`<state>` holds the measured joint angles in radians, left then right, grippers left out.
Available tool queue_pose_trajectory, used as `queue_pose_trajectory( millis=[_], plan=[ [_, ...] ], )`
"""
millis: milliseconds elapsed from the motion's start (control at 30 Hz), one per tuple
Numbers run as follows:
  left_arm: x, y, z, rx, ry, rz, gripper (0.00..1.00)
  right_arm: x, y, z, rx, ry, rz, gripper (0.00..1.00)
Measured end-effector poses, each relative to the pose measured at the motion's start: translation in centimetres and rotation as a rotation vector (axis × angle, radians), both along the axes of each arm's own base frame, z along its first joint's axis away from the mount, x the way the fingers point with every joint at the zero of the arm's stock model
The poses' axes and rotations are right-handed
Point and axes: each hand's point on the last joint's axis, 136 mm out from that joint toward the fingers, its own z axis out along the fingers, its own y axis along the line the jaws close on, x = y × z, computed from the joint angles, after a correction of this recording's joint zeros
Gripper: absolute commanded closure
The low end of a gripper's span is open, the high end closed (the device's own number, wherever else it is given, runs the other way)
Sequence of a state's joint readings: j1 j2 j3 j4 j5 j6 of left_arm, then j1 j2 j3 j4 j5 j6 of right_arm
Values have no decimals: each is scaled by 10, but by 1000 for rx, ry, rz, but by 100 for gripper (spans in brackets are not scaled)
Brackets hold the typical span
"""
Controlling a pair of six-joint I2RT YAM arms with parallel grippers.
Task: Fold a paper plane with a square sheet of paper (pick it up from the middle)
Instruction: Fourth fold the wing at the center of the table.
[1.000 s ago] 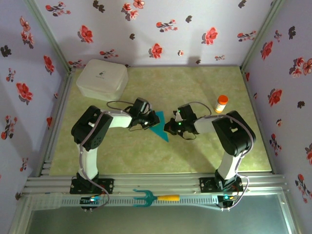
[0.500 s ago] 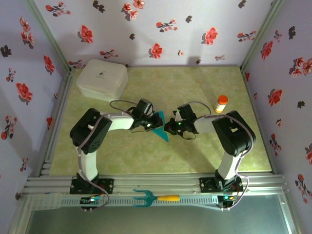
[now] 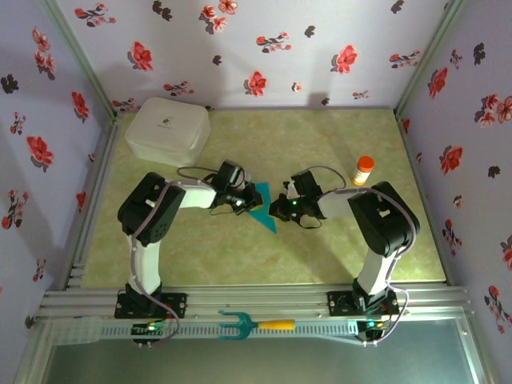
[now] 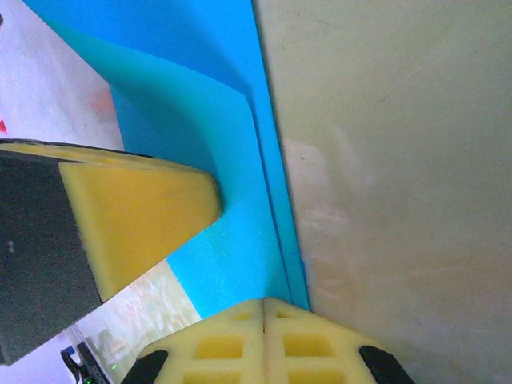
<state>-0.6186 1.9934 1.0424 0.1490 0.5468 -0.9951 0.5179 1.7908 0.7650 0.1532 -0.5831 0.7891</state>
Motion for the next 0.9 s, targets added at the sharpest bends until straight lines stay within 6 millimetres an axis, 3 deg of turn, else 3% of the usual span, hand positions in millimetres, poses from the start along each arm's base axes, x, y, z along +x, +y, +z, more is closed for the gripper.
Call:
queue_pose_trajectory(
  millis=[367,900],
  plan=[
    [34,13,1,31,14,69,97,0,0,0,-2,-3,2,100],
    [56,24,0,53,52,102,97,0,0,0,-2,-9,8,100]
  ],
)
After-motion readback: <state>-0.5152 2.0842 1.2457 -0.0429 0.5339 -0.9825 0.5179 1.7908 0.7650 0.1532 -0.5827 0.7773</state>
